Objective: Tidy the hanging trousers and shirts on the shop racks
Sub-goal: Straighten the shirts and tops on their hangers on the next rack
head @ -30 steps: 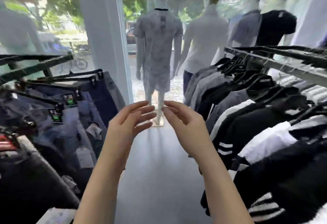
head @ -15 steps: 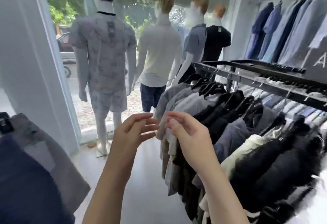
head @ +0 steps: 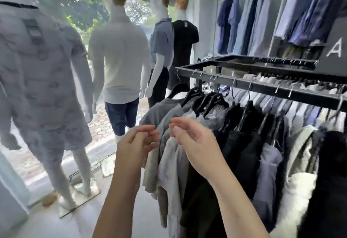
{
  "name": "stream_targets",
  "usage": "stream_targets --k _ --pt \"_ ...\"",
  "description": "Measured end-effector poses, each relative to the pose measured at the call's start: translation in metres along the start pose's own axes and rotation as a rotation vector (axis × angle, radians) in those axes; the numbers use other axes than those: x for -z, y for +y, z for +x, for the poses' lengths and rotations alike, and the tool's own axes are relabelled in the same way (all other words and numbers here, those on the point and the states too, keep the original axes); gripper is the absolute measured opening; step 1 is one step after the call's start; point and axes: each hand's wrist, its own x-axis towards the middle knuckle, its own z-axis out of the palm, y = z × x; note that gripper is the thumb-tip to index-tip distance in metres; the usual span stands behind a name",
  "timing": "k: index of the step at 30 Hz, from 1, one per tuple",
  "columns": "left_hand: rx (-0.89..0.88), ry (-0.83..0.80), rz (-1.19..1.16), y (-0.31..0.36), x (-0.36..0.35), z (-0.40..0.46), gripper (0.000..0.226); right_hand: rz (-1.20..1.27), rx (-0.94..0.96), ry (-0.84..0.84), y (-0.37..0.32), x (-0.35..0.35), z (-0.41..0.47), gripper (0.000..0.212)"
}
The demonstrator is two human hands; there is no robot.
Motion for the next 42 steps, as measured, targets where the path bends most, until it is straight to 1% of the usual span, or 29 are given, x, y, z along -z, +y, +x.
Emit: stream_targets --k 3,5,7,10,11,13,16,18,20,22,24,26,28,30,32,34,37,40,42 --pt "-0.015 -0.058 -0.016 0.000 -0.019 0.048 0.030 -0.013 -0.005 0.069 0.004 0.005 0.029 0.020" --pt "-0.013 -0.085 -0.001 -0.009 -0.032 0.073 0.031 -0.066 -0.020 0.097 0.009 0.009 0.039 0.020" --pt "-0.044 -0.070 0.109 -0.025 -0.043 0.096 0.031 -0.126 -0.056 0.122 0.019 0.012 0.043 0.021" --pt "-0.170 -0.078 0.320 -0.045 -0.058 0.134 0.028 -0.155 -0.104 0.211 0.030 0.019 0.048 0.022" --pt "-0.189 -0.108 0.368 -0.050 -0.062 0.147 0.027 -0.172 -0.115 0.247 0.032 0.019 0.051 0.022" --pt "-0.170 -0.205 0.433 -0.060 -0.068 0.172 0.027 -0.219 -0.128 0.307 0.037 0.018 0.058 0.021" --pt "-0.168 -0.348 0.521 -0.078 -0.075 0.202 0.026 -0.320 -0.172 0.354 0.044 0.007 0.075 0.019" --pt "-0.148 -0.427 0.498 -0.086 -0.079 0.217 0.027 -0.436 -0.173 0.402 0.051 -0.004 0.090 0.019" --pt "-0.130 -0.531 0.503 -0.095 -0.081 0.232 0.031 -0.683 -0.131 0.452 0.058 -0.018 0.109 0.019" --pt "-0.129 -0.639 0.557 -0.101 -0.083 0.240 0.038 -0.913 -0.067 0.438 0.066 -0.031 0.124 0.026" --pt "-0.129 -0.719 0.595 -0.107 -0.082 0.247 0.041 -1.099 -0.073 0.441 0.083 -0.043 0.139 0.034" --pt "-0.143 -0.724 0.606 -0.112 -0.082 0.255 0.041 -1.250 -0.144 0.461 0.096 -0.050 0.151 0.033" --pt "-0.183 -0.722 0.626 -0.114 -0.081 0.264 0.042 -1.342 -0.232 0.481 0.100 -0.053 0.158 0.033" --pt "-0.188 -0.741 0.621 -0.113 -0.077 0.270 0.043 -1.456 -0.266 0.532 0.103 -0.051 0.156 0.032" --pt "-0.198 -0.751 0.586 -0.111 -0.074 0.275 0.041 -1.534 -0.258 0.598 0.109 -0.051 0.154 0.034" --pt "-0.212 -0.781 0.520 -0.109 -0.071 0.276 0.029 -1.568 -0.271 0.645 0.114 -0.053 0.153 0.041" --pt "-0.246 -0.804 0.502 -0.108 -0.070 0.272 0.029 -1.556 -0.330 0.691 0.115 -0.059 0.156 0.042" --pt "-0.292 -0.803 0.476 -0.106 -0.071 0.266 0.027 -1.575 -0.375 0.687 0.117 -0.059 0.157 0.046" --pt "-0.288 -0.799 0.472 -0.108 -0.072 0.263 0.024 -1.562 -0.399 0.686 0.120 -0.057 0.158 0.047"
